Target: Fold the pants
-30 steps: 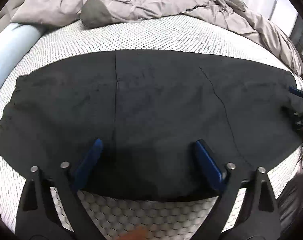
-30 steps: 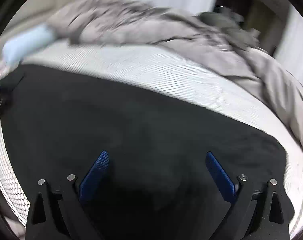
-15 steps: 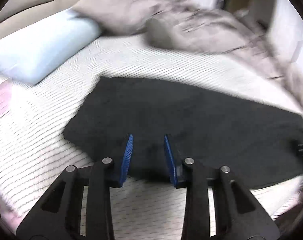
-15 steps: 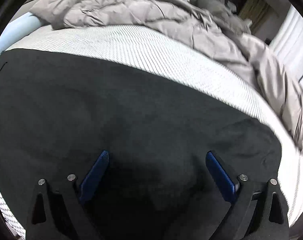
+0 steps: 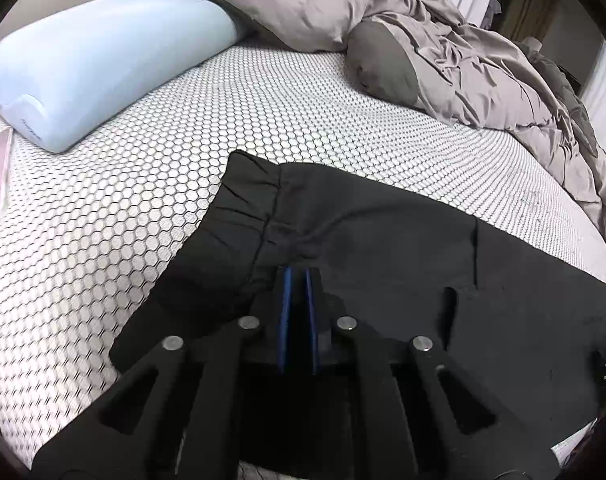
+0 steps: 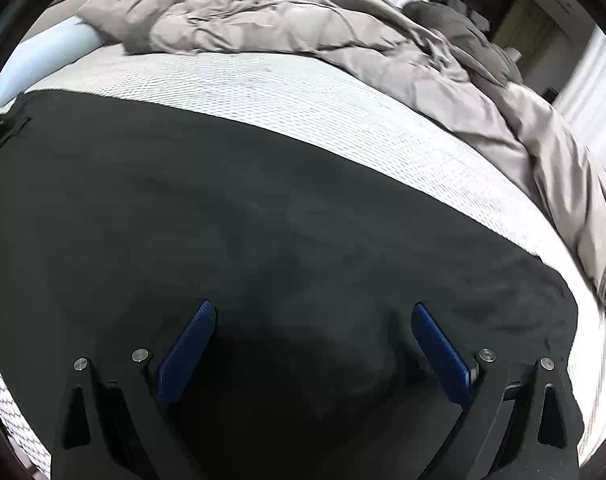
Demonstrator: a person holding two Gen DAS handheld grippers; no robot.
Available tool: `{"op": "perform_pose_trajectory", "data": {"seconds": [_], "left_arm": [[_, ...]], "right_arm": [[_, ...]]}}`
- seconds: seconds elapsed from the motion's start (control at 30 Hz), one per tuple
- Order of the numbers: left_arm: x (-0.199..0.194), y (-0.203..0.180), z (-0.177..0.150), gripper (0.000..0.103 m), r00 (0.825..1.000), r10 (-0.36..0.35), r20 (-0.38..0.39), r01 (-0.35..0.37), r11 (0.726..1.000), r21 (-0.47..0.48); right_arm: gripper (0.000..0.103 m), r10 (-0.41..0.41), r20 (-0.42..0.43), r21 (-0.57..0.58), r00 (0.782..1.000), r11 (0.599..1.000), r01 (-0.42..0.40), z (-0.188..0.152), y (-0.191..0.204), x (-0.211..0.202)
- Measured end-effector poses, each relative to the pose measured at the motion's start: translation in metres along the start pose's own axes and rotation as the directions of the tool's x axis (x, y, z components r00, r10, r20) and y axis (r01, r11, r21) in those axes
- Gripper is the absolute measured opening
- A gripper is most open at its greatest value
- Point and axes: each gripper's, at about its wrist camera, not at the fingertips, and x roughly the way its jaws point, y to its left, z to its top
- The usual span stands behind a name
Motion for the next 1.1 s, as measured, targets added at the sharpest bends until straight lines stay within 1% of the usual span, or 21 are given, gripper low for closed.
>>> {"op": "perform_pose_trajectory", "data": {"seconds": [0.03,0.1,0.13,0.17,0.23,0.3,0.33,0.4,0.43,0.53,0.63,0.7,0.73,0.77,0.8,0.87,0.9,0.93,1.0,1.03,1.1], "left_arm": [[-0.005,-0.010,0.001,0.007,1.000,-0.003,0.016,0.002,1.000,0.028],[-0.003,-0.036,0.010,0.009,0.997,-0.072,0.025,0.069,0.993,0.096],[0.000,-0.055,0.013,0.016,0.993,-0.114,0.013,0.111,0.983,0.147],[0.002,-0.067,0.014,0.030,0.992,-0.125,0.002,0.122,0.977,0.176],[0.020,-0.088,0.017,0.044,0.997,-0.078,-0.015,0.080,0.968,0.237],[0.035,-0.077,0.015,0.045,0.999,0.013,-0.037,-0.005,0.981,0.194],[0.044,-0.063,0.016,0.046,0.998,0.031,-0.050,-0.025,0.992,0.123],[0.039,-0.044,0.012,0.039,0.999,0.008,-0.037,-0.008,1.000,0.003],[0.033,-0.038,0.014,0.036,0.999,0.041,-0.030,-0.042,0.999,-0.031],[0.009,-0.033,0.007,0.036,0.996,0.087,0.002,-0.087,0.994,-0.067],[-0.031,-0.056,-0.016,0.036,0.999,0.029,0.046,-0.027,0.998,-0.051],[-0.059,-0.084,-0.037,0.038,0.995,-0.058,0.082,0.060,0.998,-0.032],[-0.070,-0.107,-0.051,0.045,0.987,-0.135,0.083,0.136,0.991,-0.005],[-0.076,-0.128,-0.062,0.050,0.978,-0.194,0.072,0.193,0.981,0.027],[-0.080,-0.154,-0.074,0.050,0.963,-0.264,0.051,0.260,0.963,0.076],[-0.083,-0.217,-0.101,0.058,0.886,-0.462,-0.047,0.461,0.863,0.209],[-0.083,-0.235,-0.111,0.062,0.859,-0.504,-0.089,0.509,0.824,0.250],[-0.079,-0.261,-0.125,0.065,0.844,-0.516,-0.145,0.534,0.790,0.301],[-0.066,-0.300,-0.147,0.065,0.842,-0.478,-0.251,0.540,0.749,0.384],[-0.059,-0.311,-0.157,0.065,0.849,-0.438,-0.297,0.528,0.741,0.416],[-0.049,-0.319,-0.167,0.065,0.868,-0.381,-0.317,0.491,0.749,0.445]], "right_arm": [[0.099,0.000,0.000,0.011,1.000,1.000,0.000,0.000,-0.003,-0.001],[0.099,-0.002,0.006,0.016,1.000,1.000,0.002,-0.002,-0.003,-0.005],[0.099,0.000,0.014,0.007,1.000,1.000,0.000,-0.003,-0.002,-0.008],[0.099,0.003,0.020,0.001,1.000,1.000,-0.003,-0.003,0.000,-0.010],[0.099,0.011,0.033,-0.015,0.999,1.000,-0.010,-0.002,0.005,-0.012],[0.099,0.014,0.032,-0.028,0.999,1.000,-0.013,-0.002,0.010,-0.012],[0.099,0.015,0.023,-0.040,1.000,0.999,-0.014,-0.003,0.011,-0.009],[0.099,-0.001,0.011,-0.052,1.000,0.999,0.001,-0.007,0.010,-0.006],[0.099,-0.010,0.006,-0.045,1.000,0.999,0.010,-0.008,0.005,-0.004],[0.099,-0.054,-0.011,0.004,0.998,0.999,0.054,-0.012,-0.016,-0.003],[0.099,-0.122,-0.027,0.038,0.992,0.992,0.123,-0.018,-0.037,-0.002],[0.099,-0.091,-0.035,0.081,0.995,0.992,0.094,-0.020,-0.047,-0.006],[0.099,-0.069,-0.028,0.100,0.997,0.992,0.072,-0.019,-0.048,-0.008],[0.099,-0.016,-0.004,0.118,1.000,0.993,0.017,-0.017,-0.046,-0.014],[0.099,0.023,0.014,0.119,1.000,0.993,-0.024,-0.016,-0.043,-0.017],[0.099,0.113,0.050,0.075,0.992,0.990,-0.116,-0.013,-0.028,-0.024],[0.099,0.135,0.054,0.038,0.989,0.990,-0.137,-0.013,-0.018,-0.025],[0.099,0.140,0.049,-0.001,0.989,0.990,-0.140,-0.014,-0.009,-0.024],[0.099,0.100,0.006,-0.085,0.995,0.991,-0.100,-0.021,0.006,-0.016],[0.099,0.095,0.000,-0.109,0.995,0.990,-0.095,-0.026,0.007,-0.013],[0.099,0.116,0.000,-0.091,0.993,0.989,-0.116,-0.033,-0.009,-0.015]]}}
